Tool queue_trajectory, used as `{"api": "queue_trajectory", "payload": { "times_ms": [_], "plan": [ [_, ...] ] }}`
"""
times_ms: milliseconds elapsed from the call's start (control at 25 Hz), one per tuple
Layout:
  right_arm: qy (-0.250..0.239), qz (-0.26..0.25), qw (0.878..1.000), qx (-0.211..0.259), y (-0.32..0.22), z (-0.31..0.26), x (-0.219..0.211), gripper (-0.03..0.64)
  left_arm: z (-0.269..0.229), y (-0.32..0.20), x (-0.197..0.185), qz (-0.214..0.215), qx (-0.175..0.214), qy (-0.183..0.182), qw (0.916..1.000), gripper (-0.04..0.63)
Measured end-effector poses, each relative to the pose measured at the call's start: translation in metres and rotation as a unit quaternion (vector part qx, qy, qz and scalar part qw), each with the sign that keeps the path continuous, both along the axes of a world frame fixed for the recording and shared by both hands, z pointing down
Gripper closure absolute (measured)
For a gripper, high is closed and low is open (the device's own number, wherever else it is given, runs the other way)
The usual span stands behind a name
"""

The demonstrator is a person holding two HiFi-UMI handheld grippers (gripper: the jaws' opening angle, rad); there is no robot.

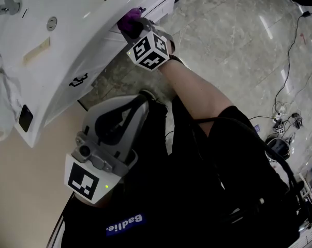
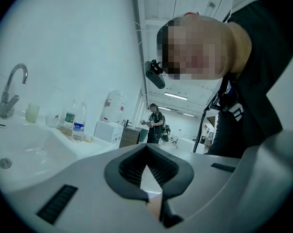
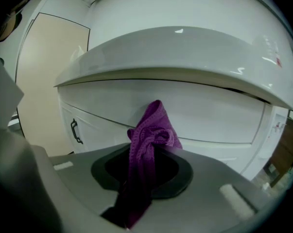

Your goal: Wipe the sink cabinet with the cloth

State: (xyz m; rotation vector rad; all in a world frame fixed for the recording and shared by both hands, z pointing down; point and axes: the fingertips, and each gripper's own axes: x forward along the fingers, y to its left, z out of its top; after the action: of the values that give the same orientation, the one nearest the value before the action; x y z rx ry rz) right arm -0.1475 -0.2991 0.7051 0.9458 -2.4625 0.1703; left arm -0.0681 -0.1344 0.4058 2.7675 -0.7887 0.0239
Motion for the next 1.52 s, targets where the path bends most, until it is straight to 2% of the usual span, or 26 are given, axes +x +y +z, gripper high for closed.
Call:
{"api": "queue_trajectory", "payload": {
  "times_ms": [240,360,560,760,920,1120,1360,1520],
  "plan": [
    [-0.006,-0.081,0.997,0.001,0.039,-0.002,-0.045,0.531,0.001,0.004,-0.002,0.000,-0.002,0.000,1.0000,0.606],
    [-0.008,-0.082,0.997,0.000,0.044,0.003,-0.027,0.531,-0.001,0.003,-0.003,0.003,0.000,0.003,1.0000,0.606],
    [0.002,0.019,1.000,0.002,-0.003,0.012,0.071,0.531,0.002,0.000,-0.002,0.003,0.001,0.010,0.9999,0.606],
    [0.001,0.152,0.988,-0.022,-0.063,0.025,0.164,0.531,0.012,0.001,0.001,0.003,-0.009,0.010,0.9999,0.606],
    [0.030,0.187,0.981,-0.037,-0.097,0.043,0.194,0.531,0.018,-0.003,0.003,0.007,-0.014,0.002,0.9999,0.606],
    [0.059,0.163,0.984,-0.049,-0.106,0.063,0.171,0.531,0.027,-0.003,-0.008,-0.003,-0.021,-0.004,0.9998,0.606],
    [0.048,0.092,0.993,-0.048,-0.075,0.068,0.101,0.531,0.030,-0.009,-0.010,-0.007,-0.027,-0.002,0.9996,0.606],
    [0.048,0.076,0.995,-0.039,-0.056,0.065,0.072,0.529,0.031,-0.010,-0.013,-0.013,-0.028,-0.003,0.9995,0.606]
  ]
}}
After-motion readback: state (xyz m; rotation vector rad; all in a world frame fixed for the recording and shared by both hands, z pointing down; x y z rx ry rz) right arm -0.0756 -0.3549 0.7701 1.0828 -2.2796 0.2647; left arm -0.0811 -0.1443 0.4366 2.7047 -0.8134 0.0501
